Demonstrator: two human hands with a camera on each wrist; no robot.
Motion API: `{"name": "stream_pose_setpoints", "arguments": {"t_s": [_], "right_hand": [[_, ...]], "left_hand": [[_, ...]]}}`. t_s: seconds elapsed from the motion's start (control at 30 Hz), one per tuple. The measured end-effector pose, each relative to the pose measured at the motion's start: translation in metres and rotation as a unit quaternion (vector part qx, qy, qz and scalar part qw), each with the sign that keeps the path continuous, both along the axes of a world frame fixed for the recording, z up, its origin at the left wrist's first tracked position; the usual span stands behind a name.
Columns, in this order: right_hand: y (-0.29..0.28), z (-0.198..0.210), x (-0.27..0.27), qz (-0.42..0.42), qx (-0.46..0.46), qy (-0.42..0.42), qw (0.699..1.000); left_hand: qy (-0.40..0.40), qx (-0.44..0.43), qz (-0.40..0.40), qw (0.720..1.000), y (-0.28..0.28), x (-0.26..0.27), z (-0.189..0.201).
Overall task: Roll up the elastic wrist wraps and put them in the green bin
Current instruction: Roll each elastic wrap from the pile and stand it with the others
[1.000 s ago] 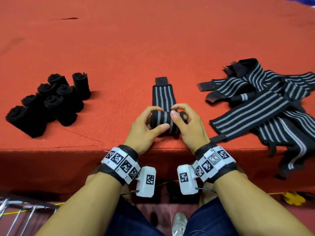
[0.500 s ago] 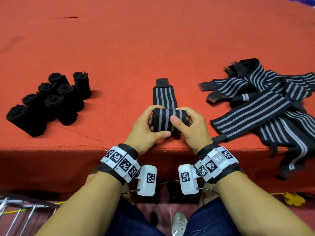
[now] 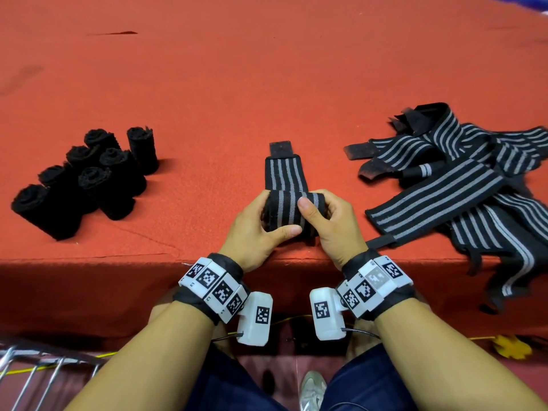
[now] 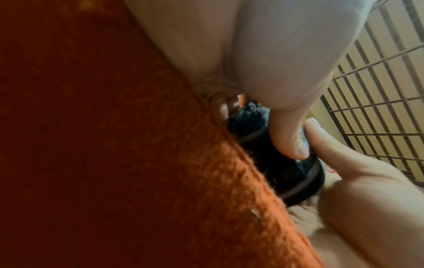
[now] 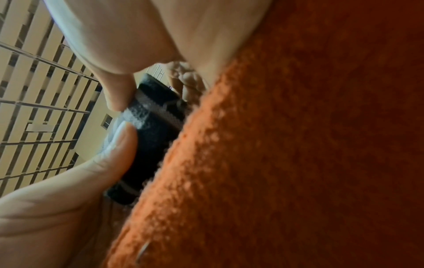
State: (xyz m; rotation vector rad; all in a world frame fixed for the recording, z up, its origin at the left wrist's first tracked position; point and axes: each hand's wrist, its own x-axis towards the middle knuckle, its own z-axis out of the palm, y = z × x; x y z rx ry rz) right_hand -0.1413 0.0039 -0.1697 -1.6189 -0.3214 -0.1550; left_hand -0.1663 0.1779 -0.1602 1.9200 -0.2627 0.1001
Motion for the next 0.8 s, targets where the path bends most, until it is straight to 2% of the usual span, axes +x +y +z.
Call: {"name": "stream_pose_setpoints", "arguments": {"t_s": [0.2,0.3,0.53,0.8], "right_hand": [[-0.0003,0.0,0.0023,-0.015,-0.092,-0.002,0.996],[0.0011,0.0008,0.0018,-0.003,-0.104,0.014,0.994],[0.0035,0.0032,-0.0006,0.014,-0.09,0.023,0.996],[-0.0004,0.0035,-0.0026,0.009,-0.007,-0.01,1.0]], "left_hand": [[0.002,0.112,0.007,0.994,-0.0023,-0.0002,-0.0037],[0.014,0.134,0.004,0.991,-0.0034,-0.0007,-0.0032],[0.032,0.114,0.024,0.993,-0.0055,-0.0015,-0.0033],[0.027,0.068,0.033,0.997,-0.0053,-0.0006,0.0011]]}}
